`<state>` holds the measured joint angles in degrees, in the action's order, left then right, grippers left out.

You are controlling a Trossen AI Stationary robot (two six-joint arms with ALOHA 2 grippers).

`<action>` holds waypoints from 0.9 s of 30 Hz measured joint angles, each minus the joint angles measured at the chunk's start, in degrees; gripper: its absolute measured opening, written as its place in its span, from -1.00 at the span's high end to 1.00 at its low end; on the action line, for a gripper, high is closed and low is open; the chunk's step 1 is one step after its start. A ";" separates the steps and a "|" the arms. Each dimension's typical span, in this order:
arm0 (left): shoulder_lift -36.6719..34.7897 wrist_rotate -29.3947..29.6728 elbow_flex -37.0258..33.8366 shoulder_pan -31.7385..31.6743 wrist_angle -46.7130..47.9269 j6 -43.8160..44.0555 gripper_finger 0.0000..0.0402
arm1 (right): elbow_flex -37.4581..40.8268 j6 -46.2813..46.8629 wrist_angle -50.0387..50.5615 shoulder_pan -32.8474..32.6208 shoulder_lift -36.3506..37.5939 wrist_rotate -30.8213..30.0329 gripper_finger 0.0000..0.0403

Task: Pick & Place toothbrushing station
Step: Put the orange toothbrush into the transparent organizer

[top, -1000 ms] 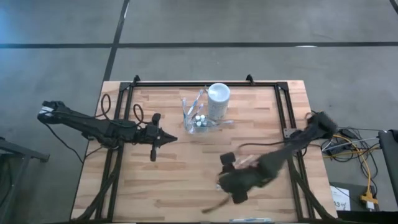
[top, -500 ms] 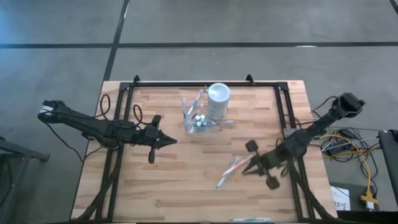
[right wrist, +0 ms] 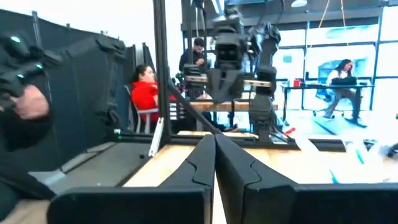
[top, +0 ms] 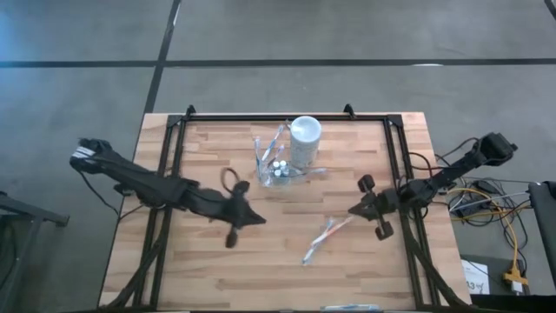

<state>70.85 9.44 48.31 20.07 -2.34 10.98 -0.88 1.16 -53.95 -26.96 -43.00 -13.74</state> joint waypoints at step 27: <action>65.28 10.63 79.97 -1.61 50.69 5.33 0.16 | 0.37 -2.65 8.29 1.16 5.63 1.30 0.96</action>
<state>136.13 20.07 128.28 18.46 48.36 16.31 -0.51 -1.49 -45.67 -25.80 -37.37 -12.44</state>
